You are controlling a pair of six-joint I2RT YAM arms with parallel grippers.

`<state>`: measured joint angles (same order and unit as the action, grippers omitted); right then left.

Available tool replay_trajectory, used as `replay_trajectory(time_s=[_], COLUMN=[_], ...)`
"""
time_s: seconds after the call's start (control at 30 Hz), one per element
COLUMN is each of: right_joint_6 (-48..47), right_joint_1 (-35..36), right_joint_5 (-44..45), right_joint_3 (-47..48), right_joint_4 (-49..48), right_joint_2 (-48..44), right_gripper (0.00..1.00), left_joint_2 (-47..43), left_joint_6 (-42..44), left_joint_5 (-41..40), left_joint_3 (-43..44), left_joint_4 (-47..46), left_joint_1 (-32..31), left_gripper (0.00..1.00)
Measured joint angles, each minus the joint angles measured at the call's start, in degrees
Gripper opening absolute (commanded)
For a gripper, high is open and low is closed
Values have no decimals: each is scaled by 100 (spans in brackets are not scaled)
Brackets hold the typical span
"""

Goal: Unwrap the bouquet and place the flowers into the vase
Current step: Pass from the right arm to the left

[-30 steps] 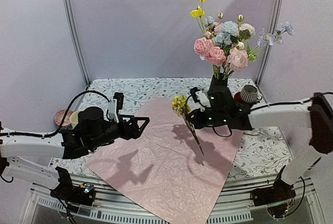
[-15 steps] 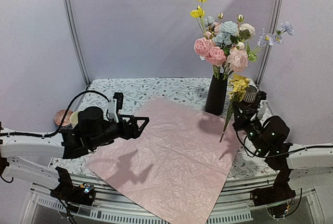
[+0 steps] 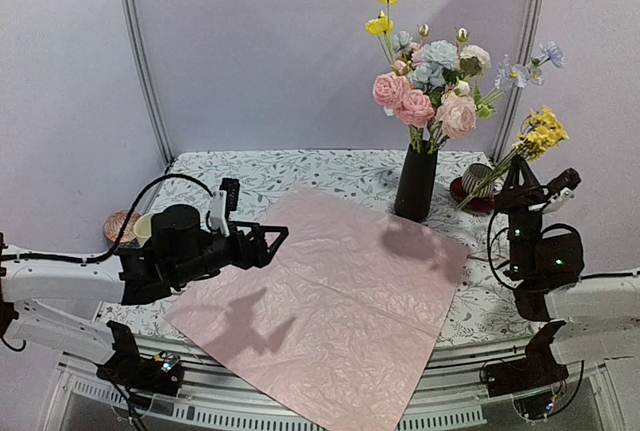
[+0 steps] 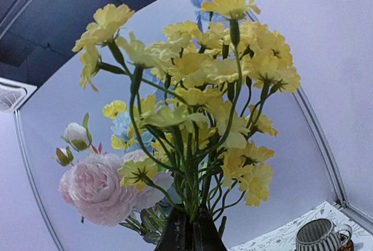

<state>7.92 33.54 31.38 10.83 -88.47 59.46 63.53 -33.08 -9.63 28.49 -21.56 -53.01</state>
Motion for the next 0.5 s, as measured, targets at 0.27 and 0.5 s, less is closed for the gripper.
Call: replay_trajectory(time_s=[0.27, 0.5], right_joint_6=[-332, -234], right_joint_1=[-579, -1027], right_joint_5=[-1121, -1622], right_joint_3=[1152, 2072], right_joint_4=[-85, -111], right_joint_2=[1386, 2074], right_gripper=[2, 2], left_joint_2=[24, 24], left_joint_6=[2, 2], left_joint_5=[7, -4], left_joint_3=[129, 146], left_joint_4=[50, 133], left_joint_1=[0, 4], left_gripper=[92, 92])
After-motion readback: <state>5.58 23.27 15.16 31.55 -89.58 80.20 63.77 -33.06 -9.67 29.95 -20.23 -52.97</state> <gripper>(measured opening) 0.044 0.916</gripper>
